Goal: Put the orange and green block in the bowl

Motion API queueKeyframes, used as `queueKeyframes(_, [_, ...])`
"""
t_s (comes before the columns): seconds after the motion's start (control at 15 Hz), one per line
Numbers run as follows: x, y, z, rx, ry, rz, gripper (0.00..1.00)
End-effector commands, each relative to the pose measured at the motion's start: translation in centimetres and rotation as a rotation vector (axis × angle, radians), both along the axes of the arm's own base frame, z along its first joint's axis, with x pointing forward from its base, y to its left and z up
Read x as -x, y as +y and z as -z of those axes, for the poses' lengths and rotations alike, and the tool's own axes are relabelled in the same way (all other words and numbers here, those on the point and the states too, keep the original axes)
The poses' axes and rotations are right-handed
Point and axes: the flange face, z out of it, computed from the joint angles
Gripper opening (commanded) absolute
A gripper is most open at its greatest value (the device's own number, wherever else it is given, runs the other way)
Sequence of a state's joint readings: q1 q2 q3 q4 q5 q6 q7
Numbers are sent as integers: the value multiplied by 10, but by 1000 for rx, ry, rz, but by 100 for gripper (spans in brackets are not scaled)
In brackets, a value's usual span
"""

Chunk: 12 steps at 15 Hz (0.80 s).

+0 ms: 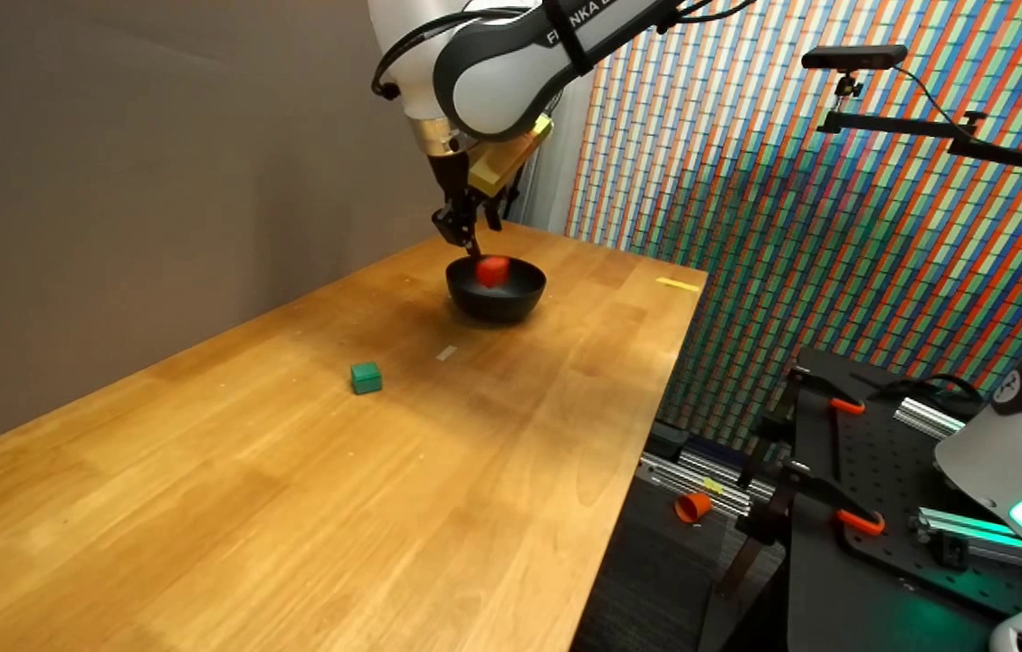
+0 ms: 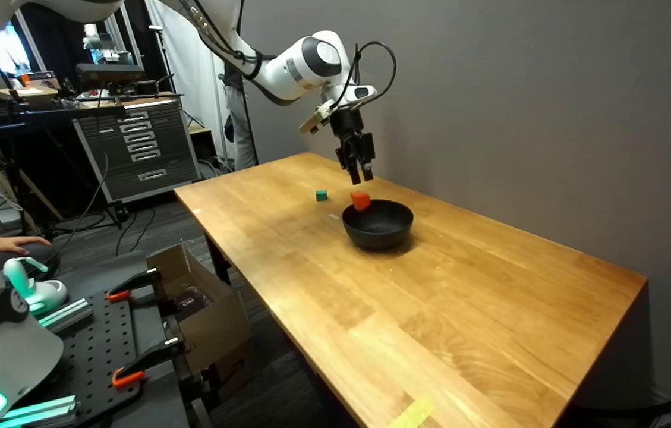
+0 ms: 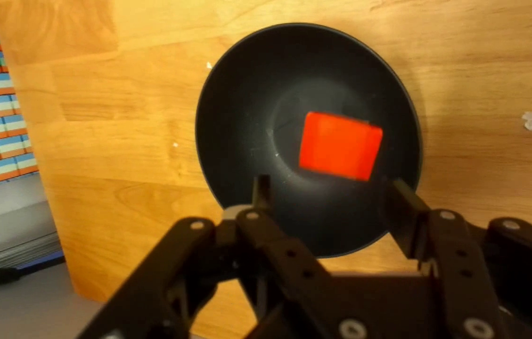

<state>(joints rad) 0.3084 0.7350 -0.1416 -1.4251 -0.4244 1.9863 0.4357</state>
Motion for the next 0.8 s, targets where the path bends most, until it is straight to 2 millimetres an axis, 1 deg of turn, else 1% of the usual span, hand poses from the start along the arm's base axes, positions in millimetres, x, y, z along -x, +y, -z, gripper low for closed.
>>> queueKeyframes(0.0, [3,-3,1,-46,30,1,94])
queueKeyframes(0.07, [5,3,5,-74,48,-5,99])
queueKeyframes(0.13, [6,10,10,-110,62,-14,100])
queueKeyframes(0.2, [7,20,13,-184,91,-40,100])
queueKeyframes(0.33, [8,41,22,-276,134,-74,100])
queueKeyframes(0.53, [13,71,32,-384,203,-130,100])
queueKeyframes(0.73, [15,105,50,-469,240,-199,100])
